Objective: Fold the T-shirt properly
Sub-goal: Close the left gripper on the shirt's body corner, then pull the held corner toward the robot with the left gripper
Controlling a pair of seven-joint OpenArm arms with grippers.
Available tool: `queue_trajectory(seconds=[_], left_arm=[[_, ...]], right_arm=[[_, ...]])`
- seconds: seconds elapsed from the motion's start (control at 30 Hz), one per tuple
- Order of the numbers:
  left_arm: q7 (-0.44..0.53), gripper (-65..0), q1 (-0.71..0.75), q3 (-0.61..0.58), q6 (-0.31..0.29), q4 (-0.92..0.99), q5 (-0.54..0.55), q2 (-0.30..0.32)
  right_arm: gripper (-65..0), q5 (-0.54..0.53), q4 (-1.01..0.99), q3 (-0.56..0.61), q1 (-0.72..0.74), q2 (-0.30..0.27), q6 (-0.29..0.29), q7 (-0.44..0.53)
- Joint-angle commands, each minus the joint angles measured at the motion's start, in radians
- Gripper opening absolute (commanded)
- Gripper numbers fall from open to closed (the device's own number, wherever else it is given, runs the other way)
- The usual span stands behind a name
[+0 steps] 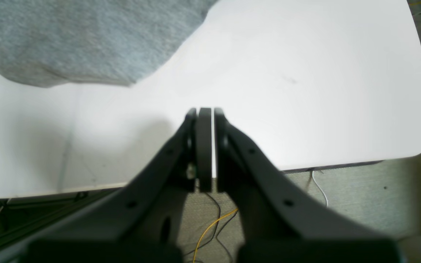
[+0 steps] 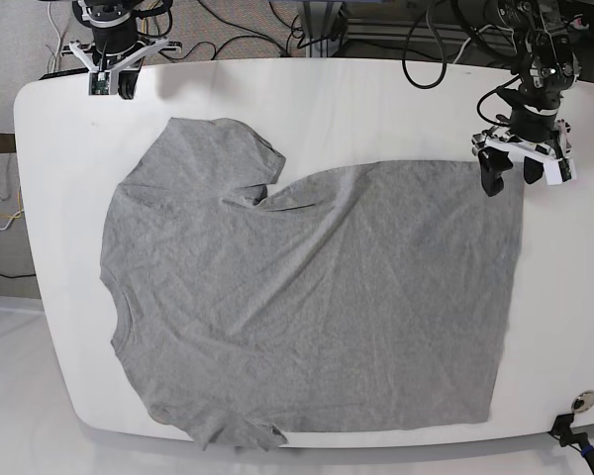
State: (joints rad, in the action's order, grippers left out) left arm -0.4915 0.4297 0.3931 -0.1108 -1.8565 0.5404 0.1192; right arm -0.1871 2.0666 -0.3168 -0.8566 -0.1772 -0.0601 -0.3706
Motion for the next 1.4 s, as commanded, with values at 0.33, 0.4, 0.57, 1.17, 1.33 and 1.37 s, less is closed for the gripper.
queue_trajectory(seconds=[0.33, 0.4, 0.57, 1.17, 1.33, 1.37], left_arm=[[0.065, -19.4, -0.108, 0.012, -0.013, 0.253, 0.084, 0.015], [0.068, -20.0, -0.118, 0.009, -0.013, 0.280, 0.086, 0.015], [0.062, -40.2, -0.125, 0.012, -0.026, 0.302, 0.093, 0.014], [-0.023, -51.0, -0.141, 0.089, -0.063, 0.486, 0.131, 0.023], [-0.022, -51.2, -0.144, 0.081, -0.059, 0.502, 0.131, 0.025], [-0.023, -51.1, -0.143, 0.076, -0.062, 0.500, 0.127, 0.024]], right_arm=[[-65.0, 0.002, 0.024, 0.000, -0.005, -0.008, -0.002, 0.020], [-65.0, 0.002, 0.024, -0.001, -0.006, -0.009, -0.004, 0.022], [-65.0, 0.003, 0.022, 0.000, -0.006, -0.010, -0.001, 0.023], [-65.0, -0.001, 0.001, -0.001, 0.008, -0.005, -0.015, 0.028], [-65.0, -0.004, -0.002, 0.001, 0.007, -0.007, -0.015, 0.030], [-65.0, -0.001, 0.001, 0.000, 0.009, -0.007, -0.016, 0.029]])
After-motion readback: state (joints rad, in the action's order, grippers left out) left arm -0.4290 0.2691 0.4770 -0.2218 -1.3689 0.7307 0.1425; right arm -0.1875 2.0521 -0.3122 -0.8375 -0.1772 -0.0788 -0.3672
